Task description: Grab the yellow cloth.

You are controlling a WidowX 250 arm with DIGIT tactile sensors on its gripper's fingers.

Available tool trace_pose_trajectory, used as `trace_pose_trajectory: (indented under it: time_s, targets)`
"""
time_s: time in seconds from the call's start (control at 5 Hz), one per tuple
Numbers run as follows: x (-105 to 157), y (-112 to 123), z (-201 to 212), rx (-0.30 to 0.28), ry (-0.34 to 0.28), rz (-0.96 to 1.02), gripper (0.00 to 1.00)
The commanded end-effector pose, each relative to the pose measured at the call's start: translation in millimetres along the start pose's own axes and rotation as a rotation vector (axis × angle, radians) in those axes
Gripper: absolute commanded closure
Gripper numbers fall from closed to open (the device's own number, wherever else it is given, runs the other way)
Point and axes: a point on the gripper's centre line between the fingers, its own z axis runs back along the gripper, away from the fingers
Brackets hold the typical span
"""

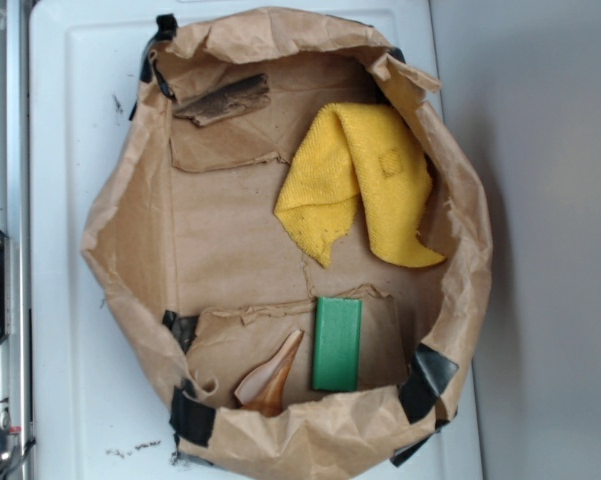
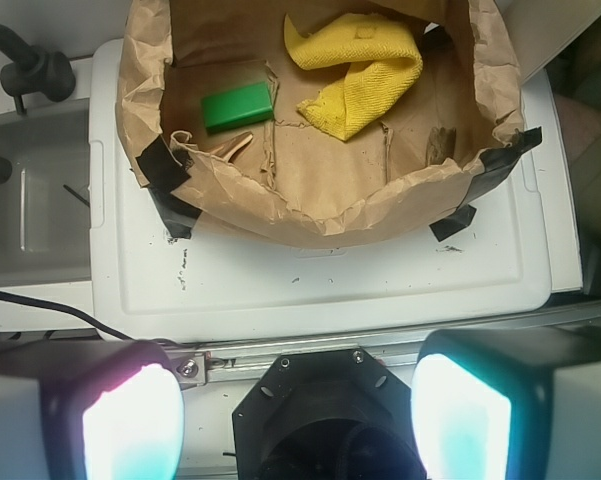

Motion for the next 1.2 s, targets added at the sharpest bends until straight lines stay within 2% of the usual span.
trace_pose_trajectory:
  time_s: [0.0, 0.2, 0.4, 0.6, 0.8, 1.0]
  targets:
    - [0, 0, 0, 0.0, 0.0, 0.0, 0.0]
    - [41, -4, -17, 0.012, -0.028, 0.02, 0.0]
    - [82, -3, -35, -0.017, -0.03, -0.008, 0.0]
    - [118, 8, -63, 0.008, -0.041, -0.09, 0.0]
    - [142, 21, -90, -0.031, -0.026, -0.226, 0.0]
    - [142, 21, -90, -0.031, -0.026, -0.226, 0.0]
